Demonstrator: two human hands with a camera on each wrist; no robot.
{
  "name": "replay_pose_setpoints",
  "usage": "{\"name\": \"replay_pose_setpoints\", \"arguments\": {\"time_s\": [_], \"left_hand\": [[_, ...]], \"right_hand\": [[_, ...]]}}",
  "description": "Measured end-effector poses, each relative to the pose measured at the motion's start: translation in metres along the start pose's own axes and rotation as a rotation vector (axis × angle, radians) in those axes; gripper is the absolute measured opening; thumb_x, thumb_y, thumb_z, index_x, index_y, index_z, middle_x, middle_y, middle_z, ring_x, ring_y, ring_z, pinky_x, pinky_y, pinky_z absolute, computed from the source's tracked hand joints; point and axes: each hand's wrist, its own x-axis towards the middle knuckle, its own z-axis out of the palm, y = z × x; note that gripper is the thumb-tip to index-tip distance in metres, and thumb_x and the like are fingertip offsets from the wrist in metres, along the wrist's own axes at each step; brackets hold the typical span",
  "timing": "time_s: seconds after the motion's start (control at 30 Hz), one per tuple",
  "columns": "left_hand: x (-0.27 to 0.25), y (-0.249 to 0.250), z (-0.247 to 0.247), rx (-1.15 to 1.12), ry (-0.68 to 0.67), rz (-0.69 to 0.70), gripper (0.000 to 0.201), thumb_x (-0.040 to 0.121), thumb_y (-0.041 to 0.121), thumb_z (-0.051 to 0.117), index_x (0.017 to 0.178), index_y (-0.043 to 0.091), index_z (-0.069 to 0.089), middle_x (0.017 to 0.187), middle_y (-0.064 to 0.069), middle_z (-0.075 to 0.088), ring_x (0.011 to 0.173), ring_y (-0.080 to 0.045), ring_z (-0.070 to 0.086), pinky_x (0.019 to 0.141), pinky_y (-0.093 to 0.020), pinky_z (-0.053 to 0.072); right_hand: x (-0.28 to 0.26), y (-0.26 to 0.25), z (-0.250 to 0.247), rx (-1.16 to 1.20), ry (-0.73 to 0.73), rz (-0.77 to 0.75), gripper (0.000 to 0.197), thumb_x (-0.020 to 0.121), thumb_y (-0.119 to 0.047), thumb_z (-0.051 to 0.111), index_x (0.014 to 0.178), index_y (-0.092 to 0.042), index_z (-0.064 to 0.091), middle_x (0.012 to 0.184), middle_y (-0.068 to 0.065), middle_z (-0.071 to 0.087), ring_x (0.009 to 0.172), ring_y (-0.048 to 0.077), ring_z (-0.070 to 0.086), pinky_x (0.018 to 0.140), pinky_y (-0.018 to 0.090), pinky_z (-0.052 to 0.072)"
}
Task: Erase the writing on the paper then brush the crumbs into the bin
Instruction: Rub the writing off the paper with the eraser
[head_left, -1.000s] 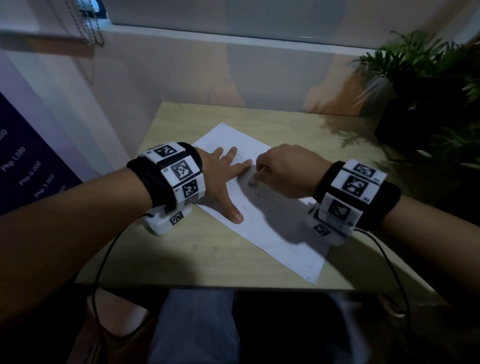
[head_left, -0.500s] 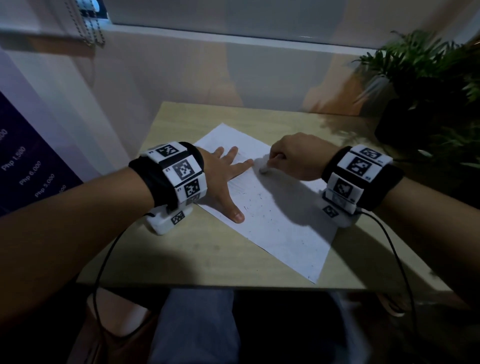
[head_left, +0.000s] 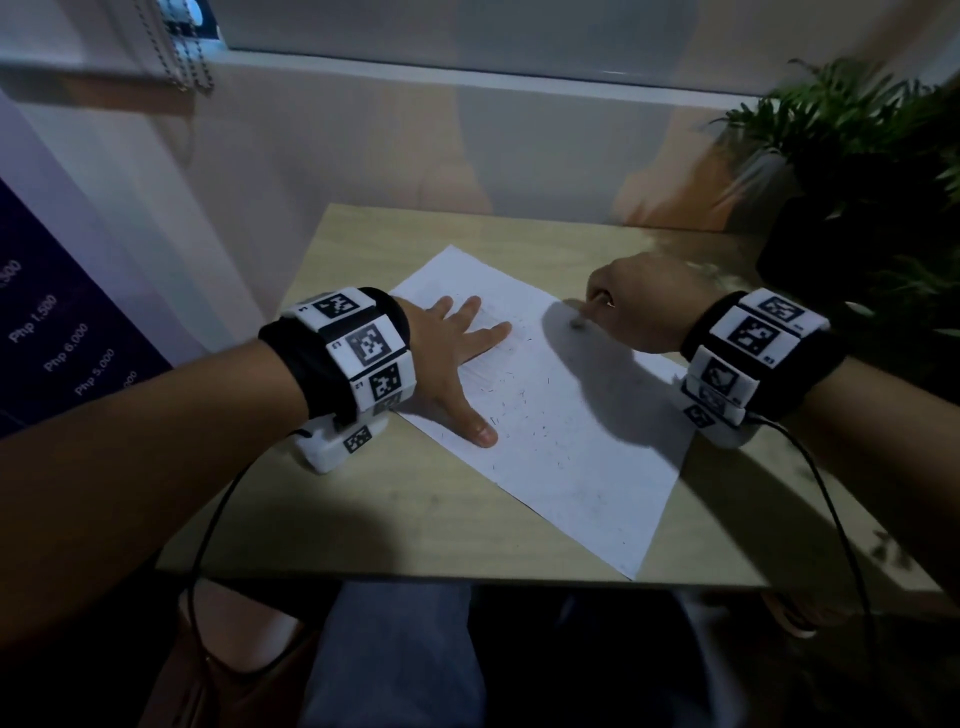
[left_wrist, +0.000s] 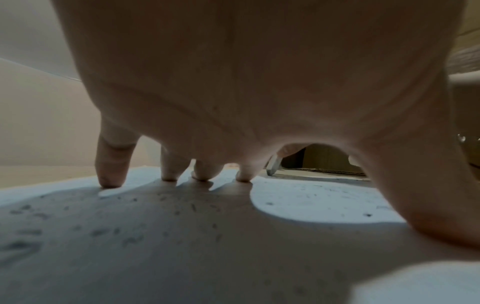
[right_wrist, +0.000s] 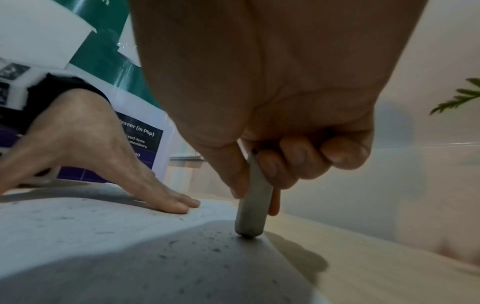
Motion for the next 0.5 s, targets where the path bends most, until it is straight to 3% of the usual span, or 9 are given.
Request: {"name": "replay_pose_setpoints", "arguments": {"time_s": [0.07,0.17,0.3,0.4,0.5], "left_hand": [[0.000,0.002,0.000,-0.012,0.013,-0.010,0.134,0.047,0.107,0.031,0.152,0.048,-0.026,0.164,0.005,-0.033,0.156,-0.025,-0.016,0.124,-0.061,0.006],[0.002,0.003,-0.003,-0.008,0.012,-0.013,0.137,0.041,0.107,0.026,0.154,0.046,-0.024,0.166,0.004,-0.029,0.157,-0.025,-0.013,0.124,-0.060,0.008],[0.001,0.003,-0.004,0.014,0.022,-0.023,0.142,0.035,0.109,0.023,0.155,0.046,-0.022,0.168,0.005,-0.025,0.158,-0.025,-0.010,0.124,-0.059,0.008],[0.002,0.004,-0.002,0.031,0.045,-0.029,0.136,0.046,0.109,0.028,0.155,0.046,-0.022,0.167,0.004,-0.026,0.157,-0.029,-0.014,0.124,-0.061,0.004],[0.003,0.004,-0.001,0.019,0.047,-0.036,0.133,0.054,0.106,0.035,0.156,0.043,-0.022,0.167,0.002,-0.026,0.157,-0.030,-0.013,0.124,-0.061,0.005]], "right_hand": [[-0.005,-0.007,0.004,0.059,0.009,-0.047,0.026,0.100,-0.037,0.049,0.092,-0.019,0.065,0.089,0.004,0.066,0.077,0.026,0.058,0.067,0.035,0.046],[-0.014,-0.025,0.011,0.159,0.005,-0.161,0.021,0.098,-0.039,0.052,0.093,-0.023,0.064,0.092,0.001,0.065,0.082,0.025,0.058,0.071,0.037,0.049],[-0.001,-0.023,0.004,0.060,-0.046,-0.062,0.029,0.099,-0.041,0.052,0.097,-0.016,0.067,0.095,0.006,0.067,0.085,0.029,0.060,0.073,0.037,0.051],[0.003,-0.028,0.001,-0.048,-0.038,-0.022,0.032,0.101,-0.037,0.050,0.097,-0.009,0.066,0.092,0.010,0.064,0.082,0.031,0.060,0.070,0.037,0.051],[-0.005,-0.051,0.003,-0.072,-0.030,-0.109,0.029,0.101,-0.034,0.049,0.099,-0.009,0.064,0.090,0.008,0.058,0.085,0.033,0.059,0.067,0.035,0.044]]}}
